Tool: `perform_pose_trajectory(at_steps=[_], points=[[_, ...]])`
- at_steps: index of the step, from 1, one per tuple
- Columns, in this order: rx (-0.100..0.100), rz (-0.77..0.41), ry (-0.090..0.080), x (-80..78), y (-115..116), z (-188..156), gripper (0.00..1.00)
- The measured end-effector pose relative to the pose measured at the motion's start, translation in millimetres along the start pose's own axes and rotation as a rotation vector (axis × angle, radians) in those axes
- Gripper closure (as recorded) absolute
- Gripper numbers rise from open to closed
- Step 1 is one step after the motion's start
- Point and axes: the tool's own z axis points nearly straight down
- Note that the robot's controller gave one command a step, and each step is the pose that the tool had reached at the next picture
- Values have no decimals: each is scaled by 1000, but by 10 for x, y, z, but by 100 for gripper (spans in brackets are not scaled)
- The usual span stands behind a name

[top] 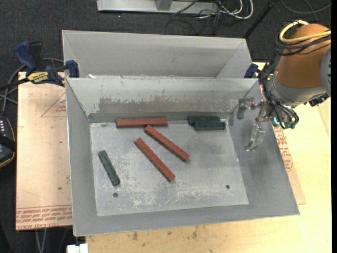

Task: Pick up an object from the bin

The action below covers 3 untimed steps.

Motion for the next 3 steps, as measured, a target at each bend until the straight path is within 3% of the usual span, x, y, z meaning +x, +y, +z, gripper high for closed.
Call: perform_pose_trajectory(at_steps=[1,2,3], points=[[-2,195,-12,-329,846,1059,0],[-2,219,-14,-400,1042,722,0],[-3,164,-6,-200,1746,704,0]])
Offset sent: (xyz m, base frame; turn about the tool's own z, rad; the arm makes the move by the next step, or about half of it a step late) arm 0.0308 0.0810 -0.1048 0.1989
